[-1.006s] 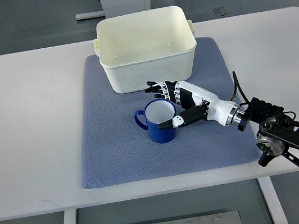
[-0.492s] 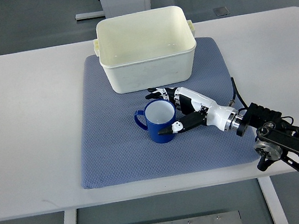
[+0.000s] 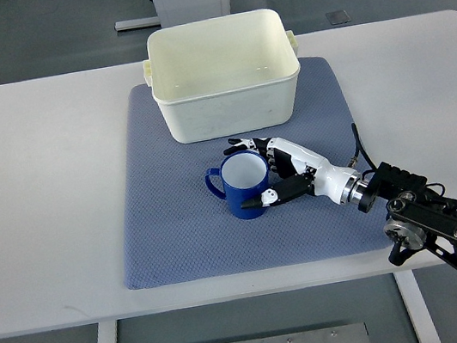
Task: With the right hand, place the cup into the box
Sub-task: 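Close the right hand fingers around the blue mug's body, then lift the blue mug with the right hand above the tub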
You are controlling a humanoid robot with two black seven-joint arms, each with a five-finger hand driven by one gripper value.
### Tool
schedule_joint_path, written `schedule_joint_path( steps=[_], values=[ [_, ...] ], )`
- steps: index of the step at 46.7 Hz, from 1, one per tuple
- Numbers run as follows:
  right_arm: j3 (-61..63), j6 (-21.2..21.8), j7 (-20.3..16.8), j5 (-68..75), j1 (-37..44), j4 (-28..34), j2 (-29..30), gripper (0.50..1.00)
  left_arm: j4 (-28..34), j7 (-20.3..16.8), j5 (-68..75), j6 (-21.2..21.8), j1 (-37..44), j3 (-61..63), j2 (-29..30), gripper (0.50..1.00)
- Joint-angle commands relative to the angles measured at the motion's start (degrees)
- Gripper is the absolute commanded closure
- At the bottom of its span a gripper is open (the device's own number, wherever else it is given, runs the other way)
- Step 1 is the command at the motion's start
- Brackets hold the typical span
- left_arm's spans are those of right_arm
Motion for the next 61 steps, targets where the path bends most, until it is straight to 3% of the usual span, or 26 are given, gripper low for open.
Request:
schedule_joint_path(
  steps=[1, 8, 11, 13, 15, 16, 41, 61],
  values=[
    [-0.03, -0.08, 0.25, 0.00, -0.02, -0.12, 0.13, 0.521, 0.02, 0.00, 0.00, -0.01, 0.00, 0.04, 0.00, 0.500],
    [-0.64, -0.08, 1.22, 0.00, -0.02, -0.29, 0.39, 0.594, 0.02, 0.00, 0.00, -0.01, 0.00, 0.04, 0.00, 0.500],
    [-0.64, 0.01, 1.83, 0.00, -0.02, -0.64, 0.30, 0.659, 0.02, 0.00, 0.00, -0.01, 0.00, -0.05, 0.00, 0.500],
    [-0.64, -0.08, 2.53, 0.00, 0.07, -0.91, 0.30, 0.757, 0.02, 0.00, 0.00, -0.01, 0.00, 0.04, 0.00, 0.500],
    [-0.64, -0.08, 2.89, 0.00, 0.07, -0.99, 0.30, 0.982, 0.02, 0.00, 0.00, -0.01, 0.00, -0.05, 0.00, 0.500],
    [-0.64, -0.08, 2.98, 0.00, 0.16, -0.99, 0.30, 1.000, 0.02, 0.00, 0.00, -0.01, 0.00, -0.05, 0.00, 0.500],
    [-0.91, -3.07, 6.23, 0.35, 0.77, -0.47, 0.13, 1.000, -0.07, 0.00, 0.00, -0.01, 0.00, -0.05, 0.00, 0.500],
    [0.85, -5.00, 6.49, 0.97, 2.53, 8.85, -8.57, 1.000, 0.02, 0.00, 0.00, -0.01, 0.00, -0.05, 0.00, 0.500]
  ],
)
